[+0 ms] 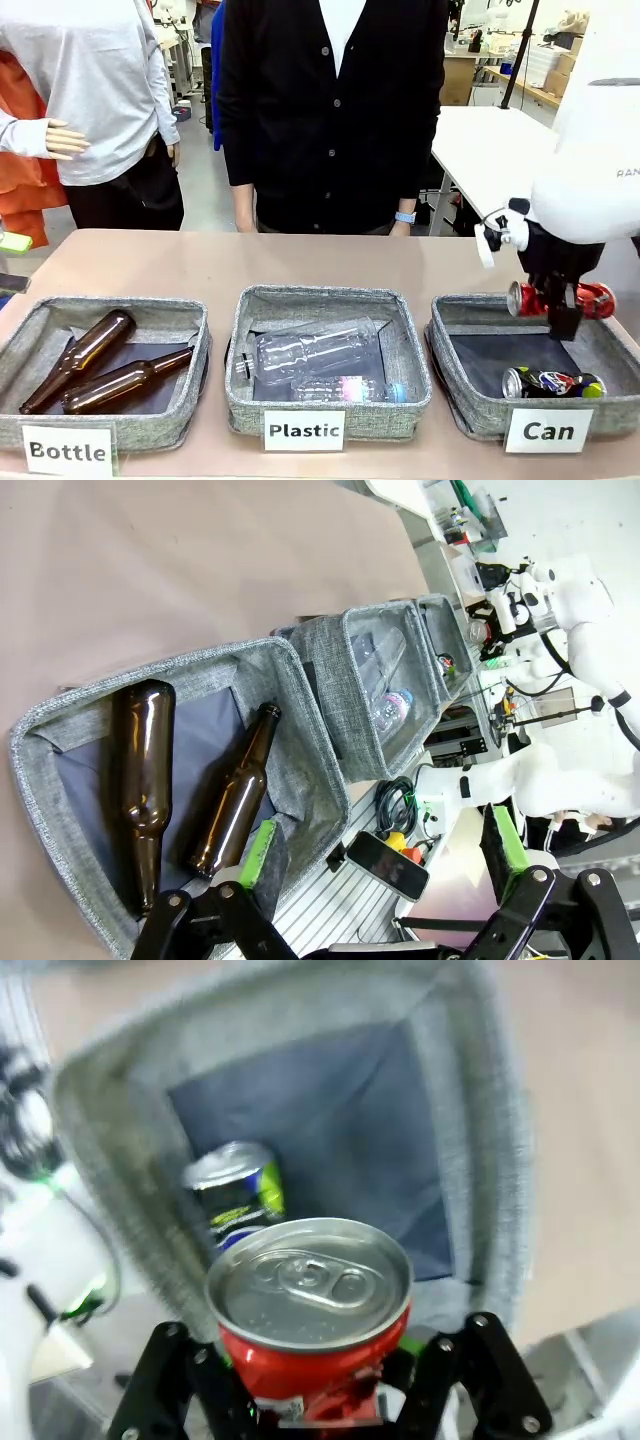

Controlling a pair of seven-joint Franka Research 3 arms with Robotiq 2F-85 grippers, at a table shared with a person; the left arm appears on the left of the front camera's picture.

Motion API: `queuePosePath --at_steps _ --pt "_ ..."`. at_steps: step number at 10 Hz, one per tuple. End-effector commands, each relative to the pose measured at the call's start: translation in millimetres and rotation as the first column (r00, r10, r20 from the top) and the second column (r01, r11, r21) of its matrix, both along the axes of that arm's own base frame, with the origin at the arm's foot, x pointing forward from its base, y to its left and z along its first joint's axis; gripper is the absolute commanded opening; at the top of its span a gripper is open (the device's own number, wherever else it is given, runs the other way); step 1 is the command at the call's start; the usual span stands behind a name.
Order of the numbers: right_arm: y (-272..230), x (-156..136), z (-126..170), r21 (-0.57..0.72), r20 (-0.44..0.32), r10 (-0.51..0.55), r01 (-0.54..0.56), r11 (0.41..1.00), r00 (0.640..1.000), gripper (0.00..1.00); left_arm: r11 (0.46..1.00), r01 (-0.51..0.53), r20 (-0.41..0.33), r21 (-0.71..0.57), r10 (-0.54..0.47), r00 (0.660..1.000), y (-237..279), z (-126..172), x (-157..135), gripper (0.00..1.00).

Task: Sort the can waste into the basket.
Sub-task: Pick up the can waste from the table and place it in the right Fabric basket.

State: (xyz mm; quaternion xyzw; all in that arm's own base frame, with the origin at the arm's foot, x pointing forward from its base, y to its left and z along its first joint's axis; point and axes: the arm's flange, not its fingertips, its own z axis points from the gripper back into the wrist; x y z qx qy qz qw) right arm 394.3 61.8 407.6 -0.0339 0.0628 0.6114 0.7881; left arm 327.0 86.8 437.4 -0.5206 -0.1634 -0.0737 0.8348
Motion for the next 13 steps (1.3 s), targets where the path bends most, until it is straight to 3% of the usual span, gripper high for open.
queuePosePath --at_steps 1,5,6,7,9,11,12,13 --pt "3.5 7.4 9.4 -0.006 -0.075 0.035 -0.036 0.999 0.997 0.00 1.000 0.006 -0.010 -0.001 -0.006 1.000 1.1 3.2 -2.1 1.00" --pt "6.6 10.3 5.8 -0.001 -0.075 0.083 -0.083 0.997 0.994 0.00 1.000 0.006 -0.010 -0.001 -0.006 1.000 1.1 3.2 -2.1 1.00" --pt "5.2 9.3 3.7 -0.014 -0.069 0.118 -0.119 0.993 0.991 0.18 1.000 0.006 -0.010 -0.001 -0.006 1.000 1.1 3.2 -2.1 1.00" --pt "3.6 7.4 1.3 -0.017 -0.065 0.138 -0.139 0.990 0.988 0.59 1.000 0.006 -0.010 -0.001 -0.006 1.000 1.1 3.2 -2.1 1.00" --pt "0.6 4.0 -2.4 -0.039 -0.069 0.145 -0.148 0.988 0.987 1.00 1.000 0.006 -0.010 -0.001 -0.006 1.000 1.1 3.2 -2.1 1.00" --pt "2.7 2.0 -6.4 -0.067 -0.084 0.164 -0.170 0.983 0.983 1.00 1.000 0.006 -0.010 -0.001 -0.006 1.000 1.1 3.2 -2.1 1.00" --pt "3.0 1.5 -6.6 -0.070 -0.081 0.158 -0.164 0.984 0.984 0.91 1.000 0.006 -0.010 -0.001 -0.006 1.000 1.1 3.2 -2.1 1.00" --pt "2.1 0.0 -5.8 -0.070 -0.072 0.161 -0.166 0.984 0.984 1.00 1.000 0.006 -0.010 -0.001 -0.006 1.000 1.1 3.2 -2.1 1.00"
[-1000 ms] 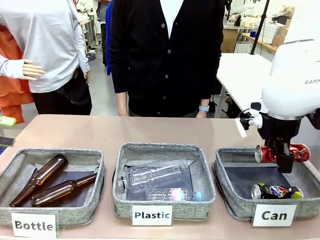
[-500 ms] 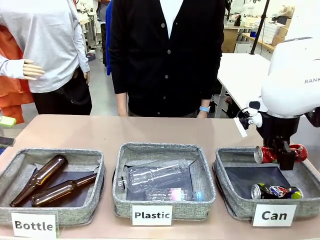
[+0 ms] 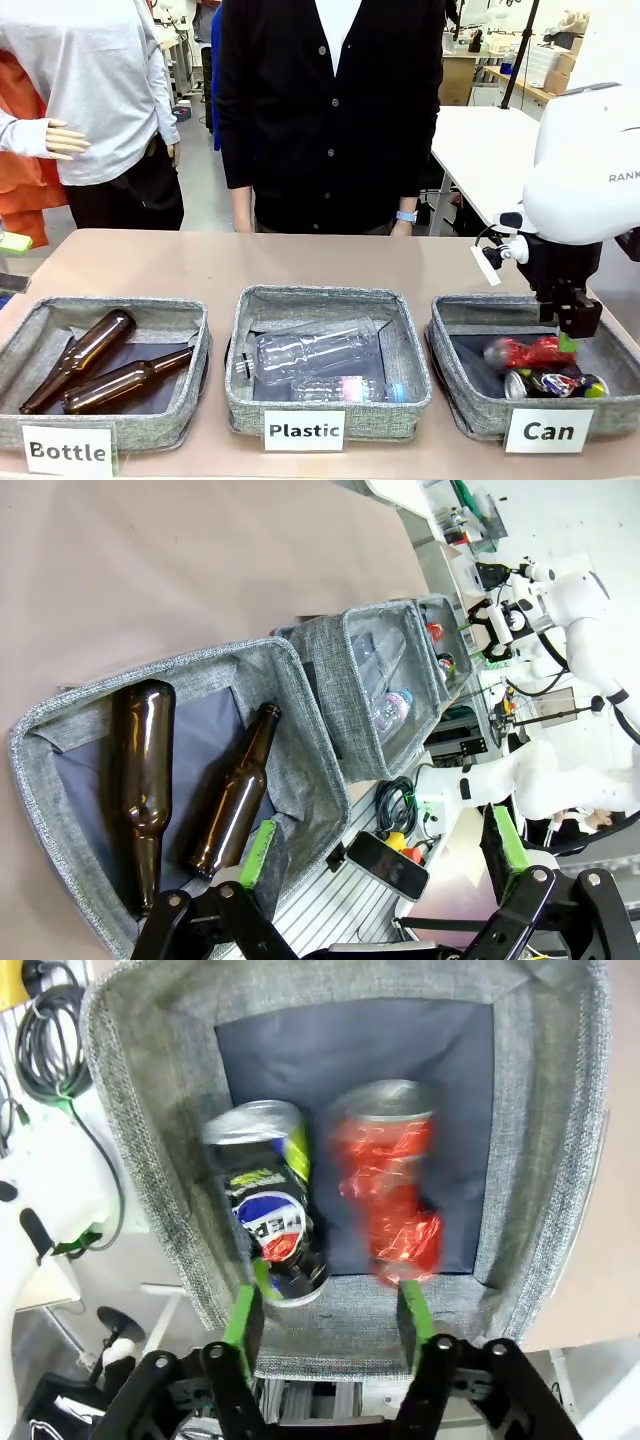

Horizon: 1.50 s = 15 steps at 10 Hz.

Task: Sort the can waste into the basket.
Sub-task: Pick up the can waste from the table and place it in the right Fabric basket.

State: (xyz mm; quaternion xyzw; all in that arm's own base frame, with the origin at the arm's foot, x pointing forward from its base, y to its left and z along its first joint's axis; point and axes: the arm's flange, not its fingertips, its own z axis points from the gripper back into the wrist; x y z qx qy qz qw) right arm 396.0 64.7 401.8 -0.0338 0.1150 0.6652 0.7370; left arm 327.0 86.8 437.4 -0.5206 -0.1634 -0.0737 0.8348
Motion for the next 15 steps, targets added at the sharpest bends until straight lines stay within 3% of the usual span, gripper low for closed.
queuePosePath --at_steps 1,3,5,6,7,8,9,10,12,13,14,15 --pt "-1.7 -3.1 -0.3 -0.020 0.026 0.025 -0.025 1.000 0.999 1.00 1.000 0.006 -0.010 -0.001 -0.006 1.000 1.1 3.3 -2.1 1.00" --pt "-1.4 -3.6 2.1 0.018 0.050 -0.004 0.003 1.000 0.999 1.00 1.000 0.006 -0.010 -0.001 -0.006 1.000 1.1 3.3 -2.1 1.00" --pt "-0.7 -0.9 16.6 0.215 0.069 -0.166 0.147 0.965 0.984 1.00 1.000 0.006 -0.010 -0.001 -0.006 1.000 1.1 3.3 -2.1 1.00" --pt "-1.4 4.6 43.9 0.593 -0.092 -0.498 0.449 0.668 0.862 1.00 1.000 0.006 -0.010 -0.001 -0.006 1.000 1.1 3.3 -2.1 1.00" --pt "-7.2 9.1 61.7 0.732 -0.303 -0.710 0.632 0.253 0.635 1.00 1.000 0.006 -0.010 -0.001 -0.006 1.000 1.1 3.3 -2.1 1.00" --pt "-9.6 8.7 73.6 0.718 -0.534 -0.633 0.696 0.012 0.561 1.00 1.000 0.006 -0.010 -0.001 -0.006 1.000 1.1 3.3 -2.1 1.00" --pt "-13.5 13.4 77.0 0.645 -0.659 -0.610 0.747 -0.159 0.439 1.00 1.000 0.006 -0.010 -0.001 -0.006 1.000 1.1 3.3 -2.1 1.00" --pt "-23.5 19.8 78.2 0.518 -0.824 -0.450 0.781 -0.348 0.346 1.00 1.000 0.006 -0.010 -0.001 -0.006 1.000 1.1 3.3 -2.1 1.00" --pt "-53.8 25.8 68.5 0.309 -0.948 -0.269 0.703 -0.641 0.171 1.00 1.000 0.006 -0.010 -0.001 -0.006 1.000 1.1 3.3 -2.1 1.00" --pt "-73.0 21.4 58.5 0.228 -0.972 -0.205 0.634 -0.739 0.111 1.00 1.000 0.006 -0.010 -0.001 -0.006 1.000 1.1 3.3 -2.1 1.00" --pt "-95.5 12.0 41.3 0.167 -0.986 -0.133 0.529 -0.832 0.102 1.00 1.000 0.006 -0.010 -0.001 -0.006 1.000 1.1 3.3 -2.1 1.00" --pt "-109.5 2.8 25.6 0.146 -0.987 -0.100 0.446 -0.883 0.126 1.00 1.000 0.006 -0.010 -0.001 -0.006 1.000 1.1 3.3 -2.1 1.00"
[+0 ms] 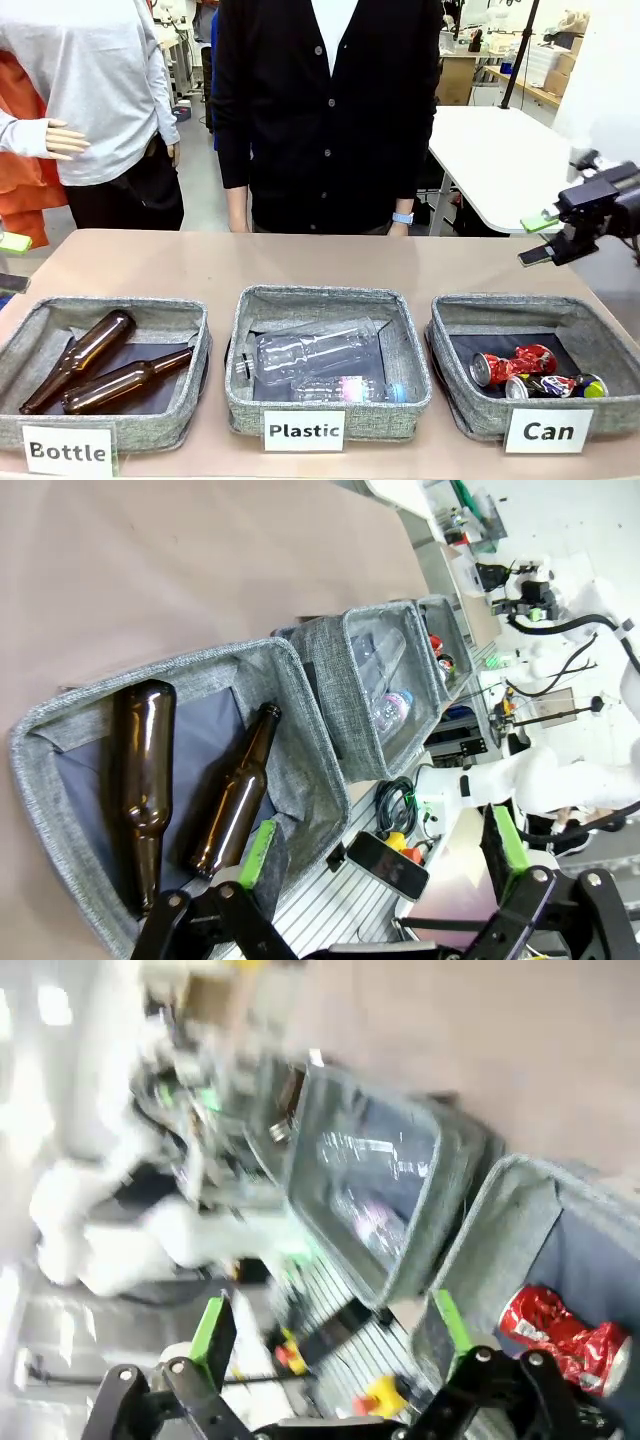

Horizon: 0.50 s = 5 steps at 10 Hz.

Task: Sort the can waste into the basket.
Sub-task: Pick up the can waste from the table and place it in the right Fabric basket.

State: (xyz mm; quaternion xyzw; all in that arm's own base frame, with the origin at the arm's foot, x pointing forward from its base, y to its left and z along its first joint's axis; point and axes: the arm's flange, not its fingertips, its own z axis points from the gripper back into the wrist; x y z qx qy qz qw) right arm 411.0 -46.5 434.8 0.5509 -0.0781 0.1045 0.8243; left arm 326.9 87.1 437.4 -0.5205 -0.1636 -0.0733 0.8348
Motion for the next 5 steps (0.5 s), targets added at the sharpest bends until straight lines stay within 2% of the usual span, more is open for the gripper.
queuePosePath --at_steps 1,2,3,5 --pt "-9.3 -22.1 -20.5 0.554 -0.196 -0.734 0.691 0.464 0.650 1.00 1.000 0.007 -0.010 -0.001 -0.007 1.000 0.8 3.2 -2.0 1.00" --pt "-18.8 -32.2 -29.9 0.563 -0.202 -0.751 0.702 0.436 0.629 1.00 1.000 0.007 -0.010 -0.001 -0.007 1.000 0.8 3.2 -2.0 1.00" --pt "-17.1 -10.5 -17.1 0.092 -0.047 -0.123 0.127 0.988 0.991 1.00 1.000 0.007 -0.010 -0.001 -0.007 1.000 0.8 3.2 -2.0 1.00" --pt "-17.1 -10.5 -17.1 0.092 -0.047 -0.123 0.127 0.988 0.991 1.00 1.000 0.007 -0.010 -0.001 -0.007 1.000 0.8 3.2 -2.0 1.00"
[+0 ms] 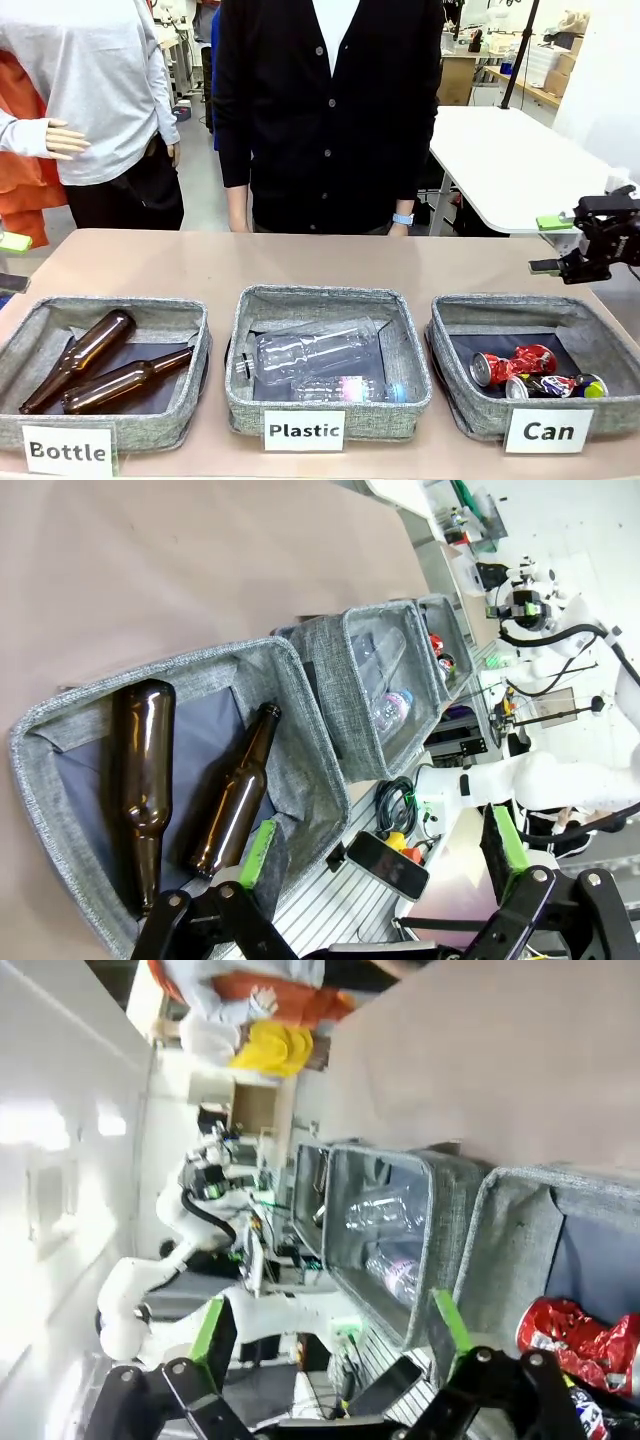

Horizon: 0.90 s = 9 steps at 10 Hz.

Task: Sort the can waste into the basket.
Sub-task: Pick up the can waste from the table and place it in the right Fabric basket.

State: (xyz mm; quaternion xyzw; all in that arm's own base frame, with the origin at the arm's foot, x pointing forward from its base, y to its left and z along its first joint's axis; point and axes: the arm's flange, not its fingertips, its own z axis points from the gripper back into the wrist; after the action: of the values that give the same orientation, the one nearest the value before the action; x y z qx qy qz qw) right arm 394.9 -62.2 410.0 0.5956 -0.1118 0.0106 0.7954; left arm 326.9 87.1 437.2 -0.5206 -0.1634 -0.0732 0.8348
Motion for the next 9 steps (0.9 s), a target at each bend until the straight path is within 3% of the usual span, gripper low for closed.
queuePosePath --at_steps 1,9 --pt "-1.4 5.6 7.7 -0.033 0.011 0.054 -0.054 0.998 0.998 1.00 1.000 0.007 -0.009 -0.001 -0.007 1.000 0.8 3.4 -2.0 1.00" --pt "-1.4 5.6 7.7 -0.033 0.011 0.054 -0.054 0.998 0.998 1.00 1.000 0.007 -0.009 -0.001 -0.007 1.000 0.8 3.4 -2.0 1.00"
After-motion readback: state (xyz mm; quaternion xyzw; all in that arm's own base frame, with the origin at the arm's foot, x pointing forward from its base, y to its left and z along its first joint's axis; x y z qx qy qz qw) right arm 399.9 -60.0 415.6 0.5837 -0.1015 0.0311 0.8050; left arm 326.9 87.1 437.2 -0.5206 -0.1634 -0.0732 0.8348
